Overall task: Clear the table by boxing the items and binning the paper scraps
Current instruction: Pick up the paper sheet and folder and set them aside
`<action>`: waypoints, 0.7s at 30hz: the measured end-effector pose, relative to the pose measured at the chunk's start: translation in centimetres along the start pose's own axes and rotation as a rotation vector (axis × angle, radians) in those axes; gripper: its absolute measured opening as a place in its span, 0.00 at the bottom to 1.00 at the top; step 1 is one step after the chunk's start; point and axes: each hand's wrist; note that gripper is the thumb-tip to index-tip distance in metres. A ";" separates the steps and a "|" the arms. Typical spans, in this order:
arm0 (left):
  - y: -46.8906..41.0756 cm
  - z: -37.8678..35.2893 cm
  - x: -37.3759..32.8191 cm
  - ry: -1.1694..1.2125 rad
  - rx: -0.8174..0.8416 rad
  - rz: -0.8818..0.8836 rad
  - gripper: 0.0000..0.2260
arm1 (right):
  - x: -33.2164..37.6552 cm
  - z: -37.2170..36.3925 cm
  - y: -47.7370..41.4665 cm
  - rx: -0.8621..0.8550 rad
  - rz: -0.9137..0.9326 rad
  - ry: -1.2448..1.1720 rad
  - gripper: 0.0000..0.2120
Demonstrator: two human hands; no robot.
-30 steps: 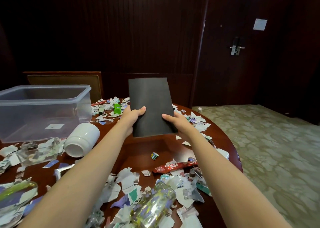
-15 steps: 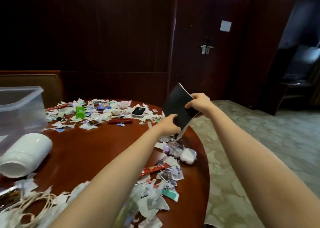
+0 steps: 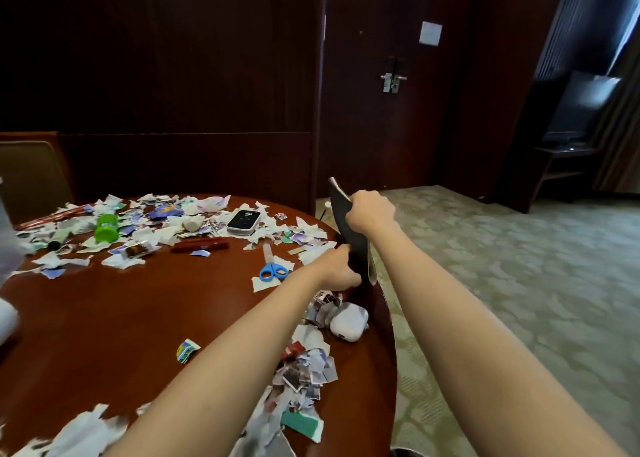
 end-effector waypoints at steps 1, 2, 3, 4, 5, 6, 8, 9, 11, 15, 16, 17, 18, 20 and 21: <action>0.0 0.3 0.4 0.004 -0.007 0.013 0.30 | 0.5 -0.1 -0.2 0.003 0.012 0.009 0.16; 0.1 0.6 0.7 0.006 -0.014 0.023 0.30 | 1.0 -0.2 -0.4 0.006 0.024 0.017 0.15; 0.1 0.9 1.1 0.010 -0.025 0.036 0.31 | 1.4 -0.3 -0.6 0.011 0.037 0.021 0.15; 0.2 1.2 1.4 0.015 -0.039 0.043 0.31 | 1.8 -0.3 -0.6 0.016 0.052 0.023 0.15; 0.1 1.4 1.7 0.019 -0.057 0.059 0.30 | 2.2 -0.4 -0.6 0.021 0.069 0.022 0.15; 0.2 1.7 2.0 0.023 -0.080 0.072 0.29 | 2.5 -0.5 -0.4 0.030 0.086 0.024 0.15; 0.2 2.2 2.7 0.015 -0.116 0.129 0.28 | 2.9 -0.7 0.1 0.058 0.125 0.036 0.15; 0.2 2.4 3.0 0.006 -0.138 0.161 0.29 | 3.1 -0.9 0.4 0.076 0.145 0.045 0.15; 0.3 3.0 3.5 -0.015 -0.182 0.201 0.29 | 3.7 -0.9 0.8 0.107 0.180 0.057 0.16; 0.8 4.1 4.2 -0.015 -0.201 0.215 0.25 | 5.4 -0.2 1.3 0.134 0.223 -0.005 0.16; 1.0 4.4 4.3 0.025 -0.204 0.203 0.23 | 5.9 0.1 1.5 0.143 0.233 -0.026 0.15; 1.1 4.7 4.5 0.051 -0.210 0.189 0.20 | 6.4 0.2 1.7 0.153 0.244 -0.046 0.15; 1.2 4.9 4.7 0.062 -0.214 0.169 0.16 | 7.0 0.3 1.8 0.161 0.254 -0.066 0.14; 1.6 5.3 5.0 0.084 -0.213 0.151 0.15 | 8.0 0.4 2.2 0.170 0.266 -0.098 0.14; 1.8 5.5 5.1 0.097 -0.218 0.135 0.15 | 8.5 0.4 2.4 0.173 0.270 -0.108 0.14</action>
Point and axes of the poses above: each hand's wrist, its own y-axis away from the middle knuckle, its own z-axis out of the back of the hand, x = y × z, and after that the axes turned 12 degrees about y, right-handed
